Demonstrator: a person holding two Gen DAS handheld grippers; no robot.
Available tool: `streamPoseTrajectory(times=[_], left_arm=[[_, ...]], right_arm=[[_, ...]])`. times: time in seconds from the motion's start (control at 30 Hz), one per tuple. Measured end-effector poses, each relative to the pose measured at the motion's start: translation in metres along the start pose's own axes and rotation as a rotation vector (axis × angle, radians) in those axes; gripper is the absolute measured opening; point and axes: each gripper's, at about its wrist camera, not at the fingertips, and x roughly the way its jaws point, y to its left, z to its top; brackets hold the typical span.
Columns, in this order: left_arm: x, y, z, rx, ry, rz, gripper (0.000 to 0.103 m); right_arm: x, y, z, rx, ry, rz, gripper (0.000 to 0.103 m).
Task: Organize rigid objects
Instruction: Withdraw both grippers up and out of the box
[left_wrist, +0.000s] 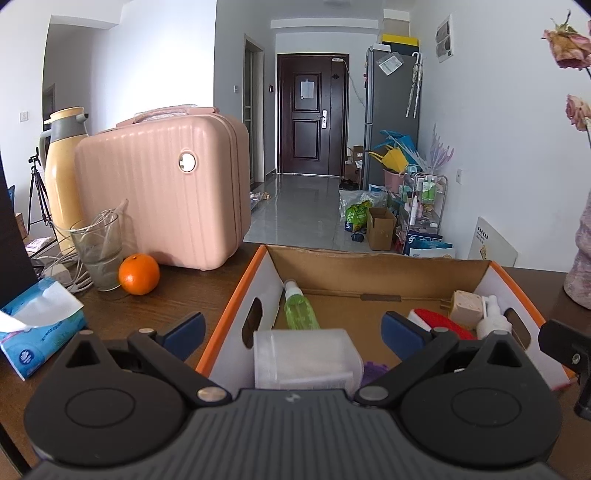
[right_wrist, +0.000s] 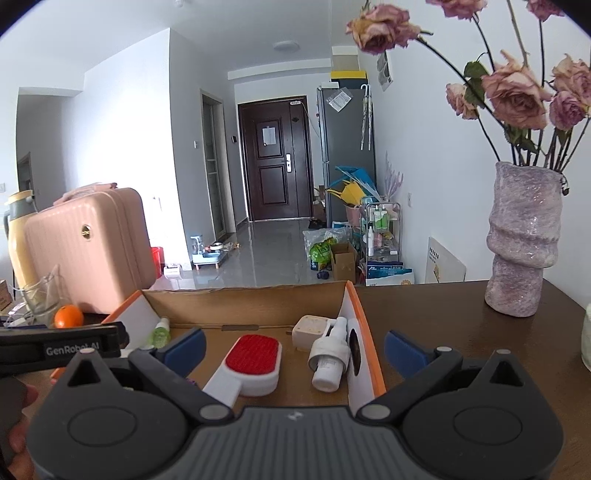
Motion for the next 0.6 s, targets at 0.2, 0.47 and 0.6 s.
streamPoseTrajectory(times=[0.2, 0.47, 0.6], left_arm=[[-0.027, 0.008, -0.01, 0.0, -0.003, -0.007, 0.103], [-0.068, 0.019, -0.027, 0.016, -0.005, -0.029, 0.103], [-0.09, 0.026, -0.036, 0.021, 0.004, -0.055, 0.103]], right_arm=[[-0.029, 0.001, -0.009, 0.01, -0.005, 0.002, 0.103], [-0.074, 0.008, -0.023, 0.001, -0.023, 0.007, 0.103], [-0.096, 0.012, -0.032, -0.006, -0.029, 0.012, 0.103]])
